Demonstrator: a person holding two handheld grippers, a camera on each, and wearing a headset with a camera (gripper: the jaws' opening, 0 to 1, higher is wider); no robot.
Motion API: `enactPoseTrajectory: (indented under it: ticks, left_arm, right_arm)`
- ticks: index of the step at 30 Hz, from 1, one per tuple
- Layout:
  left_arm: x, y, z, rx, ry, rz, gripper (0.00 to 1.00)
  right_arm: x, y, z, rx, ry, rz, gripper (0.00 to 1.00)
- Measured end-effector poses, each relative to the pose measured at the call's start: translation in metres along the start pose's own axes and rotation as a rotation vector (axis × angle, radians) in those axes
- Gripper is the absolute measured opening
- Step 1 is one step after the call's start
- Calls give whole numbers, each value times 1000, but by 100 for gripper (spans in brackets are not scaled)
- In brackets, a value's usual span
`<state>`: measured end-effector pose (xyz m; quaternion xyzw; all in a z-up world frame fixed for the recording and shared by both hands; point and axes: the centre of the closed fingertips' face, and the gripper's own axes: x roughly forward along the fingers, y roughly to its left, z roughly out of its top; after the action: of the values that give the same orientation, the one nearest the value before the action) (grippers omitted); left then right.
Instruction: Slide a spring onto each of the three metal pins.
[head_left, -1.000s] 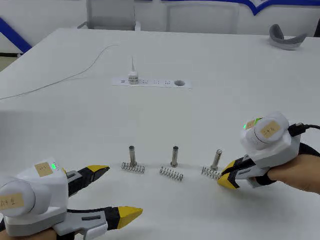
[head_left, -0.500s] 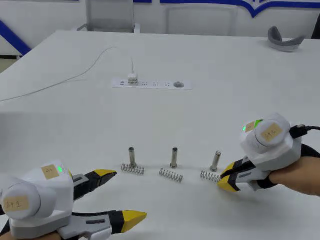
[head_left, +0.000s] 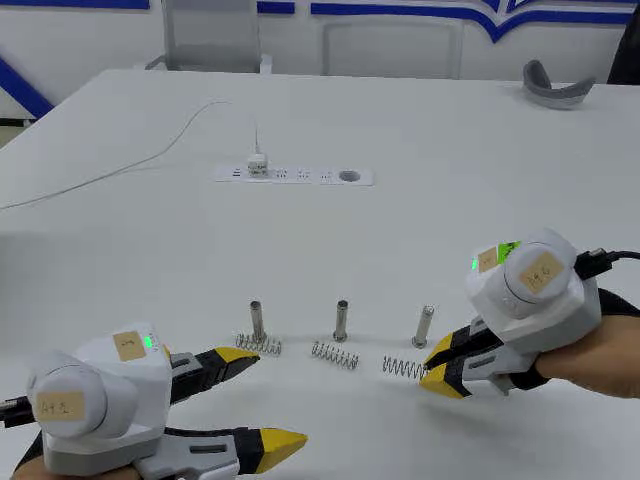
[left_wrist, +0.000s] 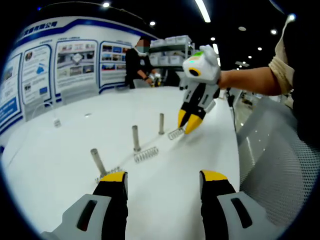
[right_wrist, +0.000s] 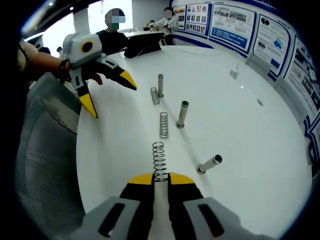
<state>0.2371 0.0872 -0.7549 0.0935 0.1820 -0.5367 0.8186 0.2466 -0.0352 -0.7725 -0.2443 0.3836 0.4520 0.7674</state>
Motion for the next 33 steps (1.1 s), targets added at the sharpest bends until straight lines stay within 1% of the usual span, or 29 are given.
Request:
enactPoseTrajectory:
  ticks: [7, 11, 20, 27, 33]
  left_arm:
    - [9, -5, 6, 29, 2, -31, 56]
    - [15, -10, 9, 41, 2, -56, 52]
    - [26, -21, 14, 75, 8, -103, 49]
    - [31, -27, 15, 100, 10, -129, 46]
    - [32, -32, 16, 119, 9, -147, 41]
  right_arm:
    - [-1, 13, 12, -45, -2, 26, 11]
    - [0, 18, 16, -64, -2, 39, 11]
    - [0, 32, 27, -115, -4, 74, 11]
    - [2, 41, 32, -153, -3, 100, 11]
    - [1, 46, 35, -184, 2, 116, 11]
